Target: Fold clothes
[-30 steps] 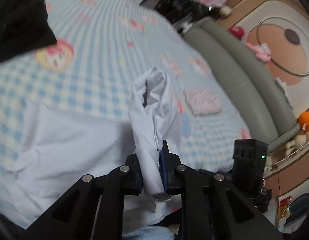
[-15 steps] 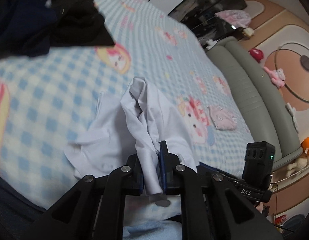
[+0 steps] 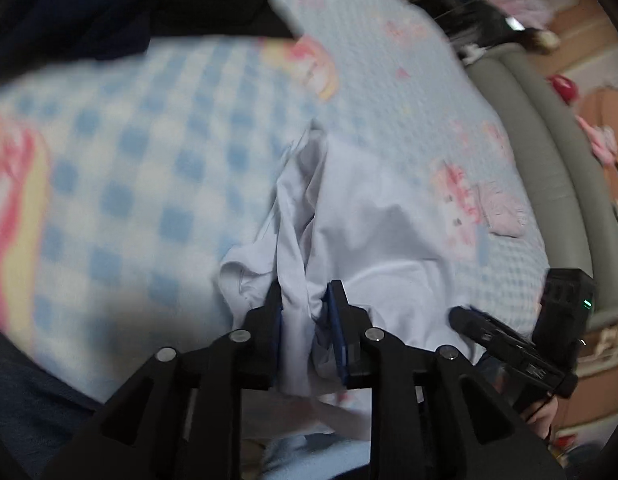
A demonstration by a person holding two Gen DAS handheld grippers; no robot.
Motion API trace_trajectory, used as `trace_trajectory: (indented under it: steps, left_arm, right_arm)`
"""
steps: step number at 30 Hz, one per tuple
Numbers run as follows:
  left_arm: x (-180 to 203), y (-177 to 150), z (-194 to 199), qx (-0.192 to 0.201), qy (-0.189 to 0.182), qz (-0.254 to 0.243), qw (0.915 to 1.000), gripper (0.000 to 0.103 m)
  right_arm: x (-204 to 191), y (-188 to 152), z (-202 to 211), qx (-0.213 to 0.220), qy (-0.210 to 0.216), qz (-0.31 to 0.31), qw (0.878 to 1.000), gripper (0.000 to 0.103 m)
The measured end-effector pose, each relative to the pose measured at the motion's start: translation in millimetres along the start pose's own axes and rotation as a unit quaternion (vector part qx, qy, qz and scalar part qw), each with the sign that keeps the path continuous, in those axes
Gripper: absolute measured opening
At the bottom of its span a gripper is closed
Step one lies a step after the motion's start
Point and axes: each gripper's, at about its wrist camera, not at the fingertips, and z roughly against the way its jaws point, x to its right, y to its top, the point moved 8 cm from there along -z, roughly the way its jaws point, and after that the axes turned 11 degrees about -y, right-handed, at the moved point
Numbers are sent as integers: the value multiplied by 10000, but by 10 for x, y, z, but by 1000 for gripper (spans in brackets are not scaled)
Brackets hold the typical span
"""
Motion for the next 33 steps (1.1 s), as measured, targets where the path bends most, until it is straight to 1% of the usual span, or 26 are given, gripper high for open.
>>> trace_trajectory:
  steps: [1,2,3,4,6,7,8,9,10,11,12,13,15,17,19,20,21,22,24,25,28,30,31,33]
  left_arm:
    - [53,75,128,288,-17,-151,9995,59]
    - [78,144,222,513,-97,-165,9985,77]
    - [80,201,272,628,-231,-108,9977,78]
    - [39,208,204,505,-365,45,9980,78]
    - [-79,136,-77,8,-464,374,9982,78]
    - [-136,100,-215,-240,-512,537,9970,77]
    - [-170,38,-350,-473,-531,657,9953,72]
    - [-158,-42,-449,-605,-489,672,9947,60]
    - [-90,-86,-478,-594,-437,570,9956,56]
    - [14,-105,-471,-530,-411,401,9969,48]
    - [119,-117,-464,-505,-429,244,9975,43]
    - [224,-114,-458,-522,-506,114,9973,40]
    - [487,-88,-464,-544,-805,-84,9952,31]
    - [795,-64,-480,-493,-1108,-362,9920,31]
    - [1060,-71,-555,-498,-1322,-613,9881,31]
    - [1121,-90,-644,-568,-1385,-614,9868,31]
    - [1149,-128,-778,-684,-1427,-545,9859,34]
    - [1121,-181,-929,-879,-1370,-453,9856,36]
    - [990,-305,-1218,-1396,-1054,-278,9842,39]
    - [965,-321,-1246,-1467,-982,-272,9839,39]
    - [1032,-193,-891,-971,-1046,-554,9882,41]
    - [1054,-124,-636,-630,-961,-697,9909,42]
    - [1085,-133,-557,-575,-1007,-755,9904,42]
    - [1161,-209,-515,-593,-1193,-842,9875,42]
  right_arm:
    - [-8,16,53,110,19,-3,9999,66]
    - [-12,48,103,224,42,22,9997,66]
    - [-9,81,109,255,122,11,9996,67]
    - [-5,110,102,261,202,-9,9995,69]
    - [-1,127,-58,-13,368,-126,9992,73]
    - [-22,107,-179,-194,501,-140,9985,73]
    - [-28,71,-273,-327,567,-183,9977,75]
    - [-34,40,-354,-430,636,-228,9968,73]
    - [-45,29,-355,-370,716,-276,9964,66]
    - [-59,26,-309,-262,748,-254,9965,53]
    - [-58,29,-241,-144,704,-178,9973,42]
    - [-55,34,-166,-26,662,-105,9977,37]
    - [18,90,99,300,492,-7,9983,33]
    - [126,123,396,708,304,66,9970,32]
    - [321,171,701,1060,205,-92,9941,32]
    - [455,174,790,1132,131,-196,9933,36]
    - [592,163,804,1110,-20,-289,9934,41]
    - [732,109,709,925,-210,-338,9949,44]
    - [1008,-5,525,544,-566,-445,9959,45]
    - [1111,-75,448,361,-579,-551,9961,45]
    - [1236,-139,649,646,-311,-911,9933,45]
    - [1272,-126,875,996,-526,-864,9899,45]
    - [1281,-124,963,1098,-607,-836,9886,45]
    - [1281,-143,1031,1122,-651,-776,9885,45]
